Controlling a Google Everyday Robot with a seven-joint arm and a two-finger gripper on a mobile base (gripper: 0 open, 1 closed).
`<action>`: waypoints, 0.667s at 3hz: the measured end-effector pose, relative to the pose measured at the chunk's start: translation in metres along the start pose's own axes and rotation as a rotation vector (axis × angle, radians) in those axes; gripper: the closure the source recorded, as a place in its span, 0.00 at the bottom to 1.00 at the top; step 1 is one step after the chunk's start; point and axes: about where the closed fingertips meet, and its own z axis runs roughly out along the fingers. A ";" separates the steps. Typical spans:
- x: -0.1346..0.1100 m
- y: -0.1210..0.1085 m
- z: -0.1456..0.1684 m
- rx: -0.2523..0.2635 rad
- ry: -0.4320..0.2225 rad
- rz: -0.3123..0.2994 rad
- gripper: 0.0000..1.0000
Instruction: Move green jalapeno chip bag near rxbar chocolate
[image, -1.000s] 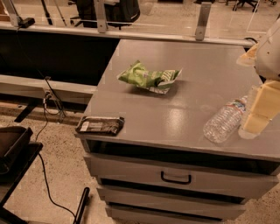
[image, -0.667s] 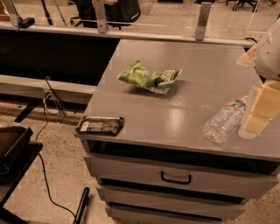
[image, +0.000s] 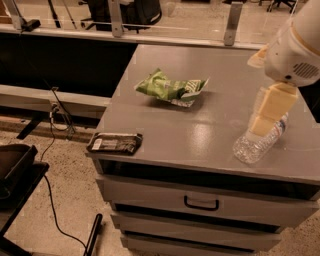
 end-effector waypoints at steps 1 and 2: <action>-0.037 -0.030 0.036 -0.020 -0.072 -0.031 0.00; -0.080 -0.054 0.072 -0.047 -0.147 -0.048 0.00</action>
Offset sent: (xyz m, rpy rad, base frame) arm 0.1387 0.1298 -0.0504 0.2210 0.0063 0.1489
